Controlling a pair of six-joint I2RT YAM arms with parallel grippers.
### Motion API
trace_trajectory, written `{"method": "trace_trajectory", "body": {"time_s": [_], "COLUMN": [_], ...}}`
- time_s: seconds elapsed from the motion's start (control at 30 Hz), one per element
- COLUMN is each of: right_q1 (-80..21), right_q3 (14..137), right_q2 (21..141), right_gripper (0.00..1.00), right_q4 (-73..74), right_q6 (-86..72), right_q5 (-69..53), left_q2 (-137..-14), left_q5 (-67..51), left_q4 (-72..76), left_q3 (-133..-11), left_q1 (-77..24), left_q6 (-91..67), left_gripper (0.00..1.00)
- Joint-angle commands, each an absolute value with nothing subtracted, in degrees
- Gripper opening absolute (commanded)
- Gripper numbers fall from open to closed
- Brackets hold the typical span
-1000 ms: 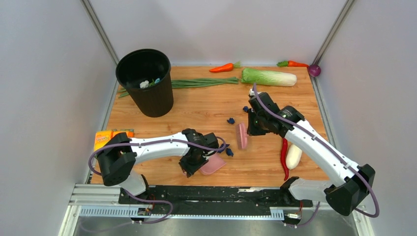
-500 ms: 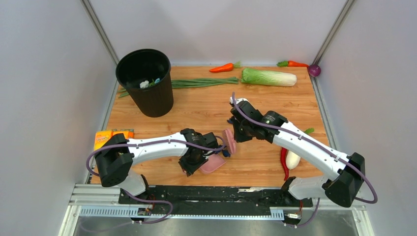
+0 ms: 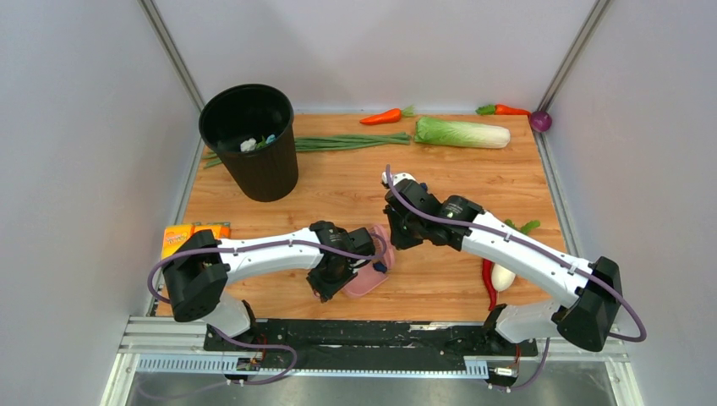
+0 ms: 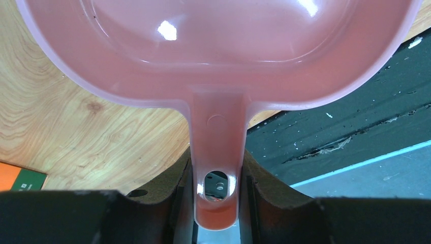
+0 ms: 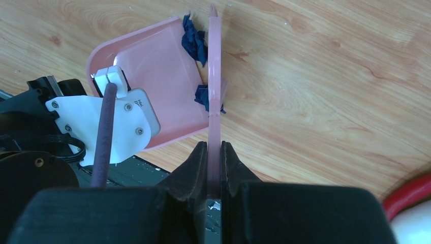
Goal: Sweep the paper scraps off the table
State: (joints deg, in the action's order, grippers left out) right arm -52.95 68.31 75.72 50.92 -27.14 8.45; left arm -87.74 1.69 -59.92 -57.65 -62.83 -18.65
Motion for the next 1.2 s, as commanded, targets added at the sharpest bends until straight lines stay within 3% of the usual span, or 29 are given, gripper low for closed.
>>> {"method": "trace_trajectory", "body": {"time_s": [0.0, 0.67, 1.17], "right_q1": [-53.7, -53.8, -51.1], "right_q3": [69.5, 69.3, 70.2], "right_q2": [76.3, 72.4, 61.5], "right_gripper": [0.00, 0.00, 0.00], "right_q4": [47.1, 43.8, 55.5], "right_q6": [-29.3, -29.1, -29.8], "right_q5": [6.9, -7.6, 4.3], "left_q2": [-85.4, -85.5, -85.0], "left_q5": [2.5, 2.5, 2.6], "left_q4": [-59.2, -59.2, -59.0], "left_q3": [-57.9, -57.7, -57.7], "left_q1": [-63.0, -63.0, -63.0], "left_q6": [-17.6, -17.6, -17.7], "left_gripper": [0.00, 0.00, 0.00]}}
